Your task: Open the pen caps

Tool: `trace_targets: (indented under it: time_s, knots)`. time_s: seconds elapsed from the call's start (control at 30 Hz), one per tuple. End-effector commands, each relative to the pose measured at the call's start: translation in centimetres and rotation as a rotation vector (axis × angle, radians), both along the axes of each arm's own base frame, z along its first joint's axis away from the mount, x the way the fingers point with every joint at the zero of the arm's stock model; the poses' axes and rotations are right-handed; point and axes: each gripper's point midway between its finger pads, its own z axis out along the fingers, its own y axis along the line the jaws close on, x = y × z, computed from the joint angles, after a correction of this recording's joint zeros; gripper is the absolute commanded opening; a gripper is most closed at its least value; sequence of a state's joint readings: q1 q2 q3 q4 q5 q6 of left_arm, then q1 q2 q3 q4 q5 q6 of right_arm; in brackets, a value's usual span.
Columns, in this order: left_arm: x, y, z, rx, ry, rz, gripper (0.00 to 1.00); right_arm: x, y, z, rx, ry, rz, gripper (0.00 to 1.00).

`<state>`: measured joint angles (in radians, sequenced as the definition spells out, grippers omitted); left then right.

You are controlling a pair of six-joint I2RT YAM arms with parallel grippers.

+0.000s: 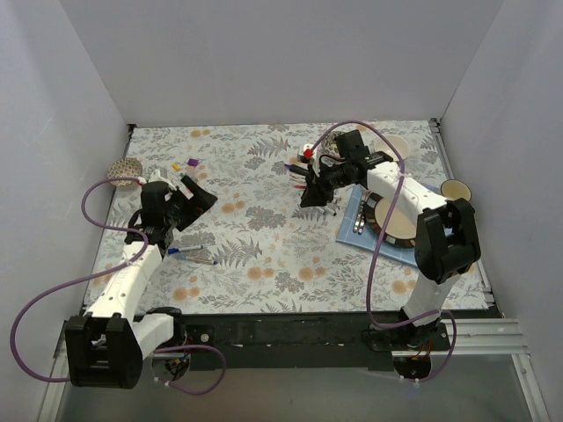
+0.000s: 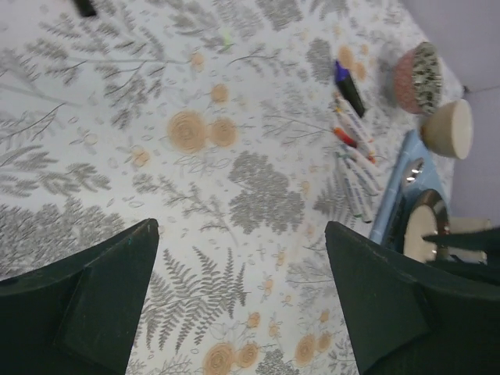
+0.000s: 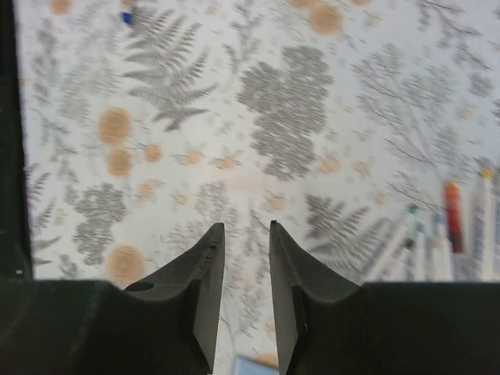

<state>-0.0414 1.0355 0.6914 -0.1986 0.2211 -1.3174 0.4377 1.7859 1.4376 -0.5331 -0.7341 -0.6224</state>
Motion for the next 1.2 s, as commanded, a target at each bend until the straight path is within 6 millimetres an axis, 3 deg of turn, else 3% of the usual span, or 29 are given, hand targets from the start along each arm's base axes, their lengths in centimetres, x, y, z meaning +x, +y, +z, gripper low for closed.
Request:
trace_targets:
  time_s: [0.0, 0.03, 0.07, 0.13, 0.37, 0.63, 1.17]
  knots:
    - [-2.0, 3.6, -6.0, -0.036, 0.264, 0.335, 0.74, -4.3, 3.3, 1.8, 0.245, 0.162, 0.161, 0.36]
    - [-2.3, 4.1, -6.5, -0.072, 0.306, 0.412, 0.5, -4.5, 3.6, 1.6, 0.242, 0.167, 0.172, 0.35]
    - [-3.1, 4.4, -7.2, -0.07, 0.363, 0.453, 0.39, -4.5, 3.7, 1.9, 0.243, 0.162, 0.179, 0.35]
    - [-3.5, 5.2, -7.8, -0.074, 0.414, 0.536, 0.33, -4.9, 3.9, 2.2, 0.25, 0.175, 0.195, 0.34]
    - [-5.8, 7.5, -9.0, -0.012, 0.527, 0.712, 0.34, -5.3, 3.9, 2.9, 0.262, 0.166, 0.203, 0.34]
    - [-4.8, 7.6, -10.3, -0.038, 0.571, 0.741, 0.31, -5.5, 3.9, 3.0, 0.263, 0.166, 0.205, 0.33]
    - [-5.5, 7.8, -14.2, -0.019, 0.672, 0.784, 0.26, -5.5, 3.8, 3.1, 0.258, 0.15, 0.2, 0.33]
